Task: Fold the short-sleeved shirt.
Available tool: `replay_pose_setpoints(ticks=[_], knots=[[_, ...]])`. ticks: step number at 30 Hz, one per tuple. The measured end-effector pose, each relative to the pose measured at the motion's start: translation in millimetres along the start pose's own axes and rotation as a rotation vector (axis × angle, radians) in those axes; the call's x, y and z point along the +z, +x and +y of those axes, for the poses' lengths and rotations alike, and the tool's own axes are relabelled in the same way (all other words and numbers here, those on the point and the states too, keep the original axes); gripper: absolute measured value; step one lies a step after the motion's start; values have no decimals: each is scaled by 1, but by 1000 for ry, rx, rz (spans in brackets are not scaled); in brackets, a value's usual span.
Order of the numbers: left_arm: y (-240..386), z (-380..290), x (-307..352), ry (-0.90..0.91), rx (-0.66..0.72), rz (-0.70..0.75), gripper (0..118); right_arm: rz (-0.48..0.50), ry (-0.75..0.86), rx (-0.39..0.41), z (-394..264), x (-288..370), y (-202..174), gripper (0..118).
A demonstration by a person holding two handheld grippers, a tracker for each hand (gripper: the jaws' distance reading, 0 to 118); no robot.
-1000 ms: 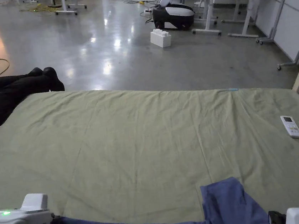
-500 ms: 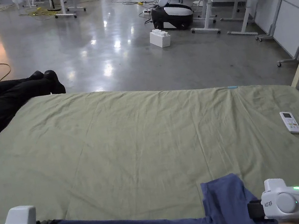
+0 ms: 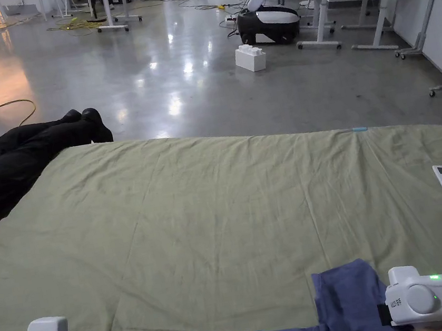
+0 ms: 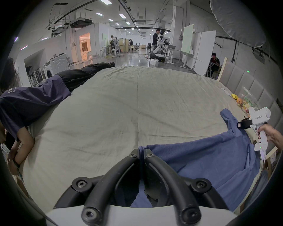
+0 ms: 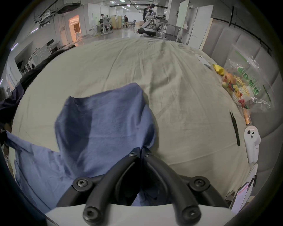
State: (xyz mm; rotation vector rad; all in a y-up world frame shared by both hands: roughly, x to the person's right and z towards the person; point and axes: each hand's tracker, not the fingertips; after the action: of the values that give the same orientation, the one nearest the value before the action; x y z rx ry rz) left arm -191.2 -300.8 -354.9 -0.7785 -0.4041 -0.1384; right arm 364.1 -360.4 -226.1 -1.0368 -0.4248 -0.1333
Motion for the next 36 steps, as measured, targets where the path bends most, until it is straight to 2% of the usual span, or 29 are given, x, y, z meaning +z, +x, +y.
replay_pose_setpoints(ticks=[4, 8, 13, 19, 26, 36], knots=[[-1, 2, 7, 11, 2, -12, 5, 59, 89, -39, -9, 44, 7, 2], [-5, 0, 22, 27, -2, -21, 5, 70, 176, -29, -27, 100, 12, 2], [-14, -10, 58, 61, 11, -38, 5, 53, 254, 29, -61, 166, 15, 2], [-31, -34, 104, 74, 18, -65, 5, 60, 292, 32, -109, 230, 19, 2], [-38, -86, 128, -27, 51, -97, 5, 45, 165, 97, -173, 246, 19, 2], [-25, -149, 104, -304, -72, -33, 5, -35, -56, 191, -238, 198, -4, 2]])
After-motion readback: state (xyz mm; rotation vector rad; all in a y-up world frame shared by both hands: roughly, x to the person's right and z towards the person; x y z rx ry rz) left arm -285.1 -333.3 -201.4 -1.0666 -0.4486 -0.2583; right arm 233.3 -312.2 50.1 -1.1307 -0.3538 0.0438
